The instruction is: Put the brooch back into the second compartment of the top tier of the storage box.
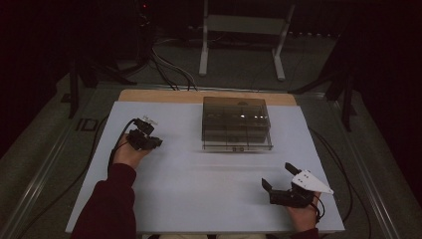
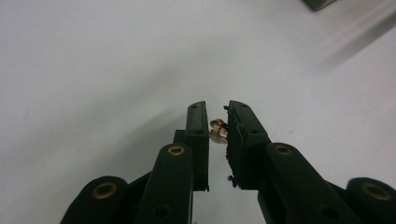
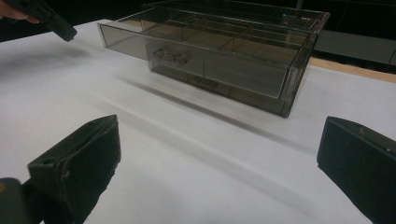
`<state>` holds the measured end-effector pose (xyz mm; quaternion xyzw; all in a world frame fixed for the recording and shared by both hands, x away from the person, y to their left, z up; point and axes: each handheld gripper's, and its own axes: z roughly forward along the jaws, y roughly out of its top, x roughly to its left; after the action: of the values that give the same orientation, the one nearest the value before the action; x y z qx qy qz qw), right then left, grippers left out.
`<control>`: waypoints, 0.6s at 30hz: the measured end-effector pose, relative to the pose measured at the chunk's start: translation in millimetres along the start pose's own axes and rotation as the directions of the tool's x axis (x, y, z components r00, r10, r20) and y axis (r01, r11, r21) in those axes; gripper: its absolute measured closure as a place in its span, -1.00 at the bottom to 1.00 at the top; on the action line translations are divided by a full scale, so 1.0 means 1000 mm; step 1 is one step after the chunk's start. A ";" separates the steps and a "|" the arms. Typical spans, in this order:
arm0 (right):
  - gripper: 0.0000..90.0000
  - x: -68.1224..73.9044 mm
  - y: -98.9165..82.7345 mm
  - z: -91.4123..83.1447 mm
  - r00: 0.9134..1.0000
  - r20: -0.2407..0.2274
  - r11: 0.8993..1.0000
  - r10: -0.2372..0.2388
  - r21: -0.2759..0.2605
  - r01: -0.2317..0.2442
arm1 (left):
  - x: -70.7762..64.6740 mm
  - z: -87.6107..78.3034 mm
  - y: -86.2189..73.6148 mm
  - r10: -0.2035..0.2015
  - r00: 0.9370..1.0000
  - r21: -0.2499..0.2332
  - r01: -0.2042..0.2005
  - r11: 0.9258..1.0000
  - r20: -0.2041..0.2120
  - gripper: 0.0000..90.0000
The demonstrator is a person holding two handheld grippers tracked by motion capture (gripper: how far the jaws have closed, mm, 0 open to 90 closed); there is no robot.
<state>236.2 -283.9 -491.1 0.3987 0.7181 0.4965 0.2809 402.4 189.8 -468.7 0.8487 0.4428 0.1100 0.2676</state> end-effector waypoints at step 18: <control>-1.00 0.000 0.000 0.001 1.000 -0.001 1.000 -0.001 0.002 0.001 | -0.008 -0.014 0.010 0.017 1.000 -0.039 -0.016 0.999 0.003 0.79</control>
<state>236.5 -283.5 -491.6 0.3983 0.7189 0.4959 0.2803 398.7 184.0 -450.8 0.8471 0.4331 0.1193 0.2839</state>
